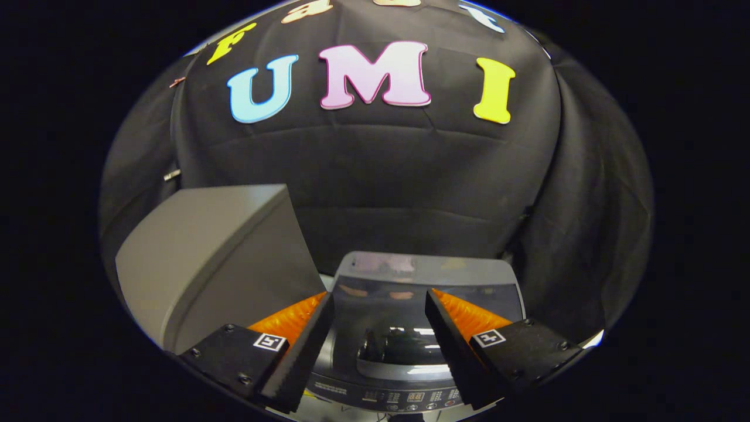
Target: Put the clothes into the washing machine and then close the washing machine lid.
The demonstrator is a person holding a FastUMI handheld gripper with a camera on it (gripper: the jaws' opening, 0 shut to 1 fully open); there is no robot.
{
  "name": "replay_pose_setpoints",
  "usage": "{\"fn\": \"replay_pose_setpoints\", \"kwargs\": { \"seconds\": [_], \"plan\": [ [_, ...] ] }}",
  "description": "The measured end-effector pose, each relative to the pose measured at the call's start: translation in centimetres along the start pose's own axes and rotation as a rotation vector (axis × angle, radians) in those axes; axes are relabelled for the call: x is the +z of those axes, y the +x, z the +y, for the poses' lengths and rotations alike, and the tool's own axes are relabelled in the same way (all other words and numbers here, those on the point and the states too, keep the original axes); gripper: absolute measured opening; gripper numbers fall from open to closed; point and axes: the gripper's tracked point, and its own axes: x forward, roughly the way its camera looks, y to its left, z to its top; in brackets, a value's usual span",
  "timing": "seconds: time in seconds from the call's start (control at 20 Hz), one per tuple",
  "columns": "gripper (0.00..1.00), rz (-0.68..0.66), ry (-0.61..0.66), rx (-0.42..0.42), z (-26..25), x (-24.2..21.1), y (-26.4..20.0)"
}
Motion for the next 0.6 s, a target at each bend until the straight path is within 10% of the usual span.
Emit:
{"fn": "replay_pose_setpoints", "kwargs": {
  "seconds": [0.6],
  "plan": [
    [0.99,-0.544,0.019,0.039,6.4,17.1,-11.6]
  ]
}}
